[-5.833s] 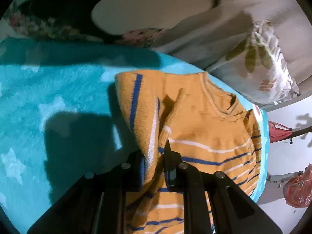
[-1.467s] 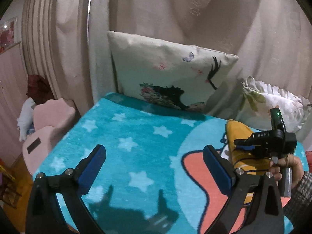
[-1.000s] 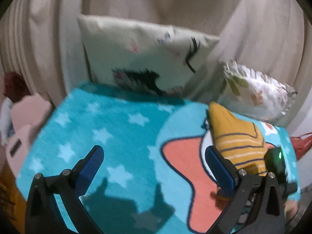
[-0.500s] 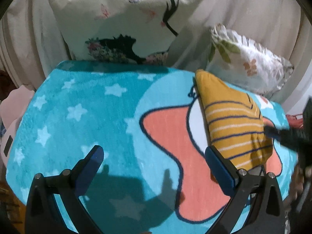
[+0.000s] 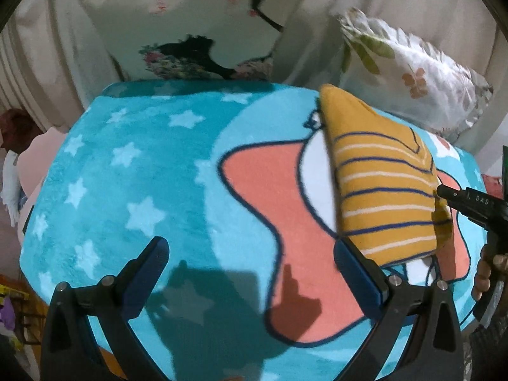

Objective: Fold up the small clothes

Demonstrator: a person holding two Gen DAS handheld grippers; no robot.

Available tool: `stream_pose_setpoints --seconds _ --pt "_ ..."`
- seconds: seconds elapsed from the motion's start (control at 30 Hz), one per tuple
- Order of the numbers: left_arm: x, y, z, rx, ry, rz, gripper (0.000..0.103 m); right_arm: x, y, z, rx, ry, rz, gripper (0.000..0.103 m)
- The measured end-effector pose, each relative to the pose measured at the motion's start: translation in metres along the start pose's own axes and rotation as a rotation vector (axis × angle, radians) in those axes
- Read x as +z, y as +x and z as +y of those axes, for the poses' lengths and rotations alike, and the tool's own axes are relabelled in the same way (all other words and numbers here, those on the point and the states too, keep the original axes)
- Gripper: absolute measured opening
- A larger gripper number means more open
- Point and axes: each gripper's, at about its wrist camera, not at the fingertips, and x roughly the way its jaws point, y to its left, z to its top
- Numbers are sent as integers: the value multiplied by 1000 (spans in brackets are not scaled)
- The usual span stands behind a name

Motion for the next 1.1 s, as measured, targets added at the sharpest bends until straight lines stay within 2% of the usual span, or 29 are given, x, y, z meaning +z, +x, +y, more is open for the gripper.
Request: stream_pose_setpoints --seconds 0.03,0.07,0.23,0.37,0.53,0.8,1.1 --pt "-1 1 -9 -6 12 4 103 -3 -3 -1 -24 -22 2 45" --pt "-1 1 -17 -16 22 6 103 -7 -5 -3 -48 -49 9 47" --pt "-4 2 -57 -63 73 12 103 -34 -11 -12 -122 -152 47 48" --pt "-6 3 -88 -105 112 20 103 -47 -25 -22 -108 -138 42 52" --pt "-8 4 -113 -141 136 42 103 -63 -39 -21 -201 -206 27 54" --pt "-11 2 -123 -129 130 42 103 -79 -39 -12 -244 -274 34 58" --pt "-18 4 -103 -54 86 55 103 -88 -32 23 -237 -387 29 61"
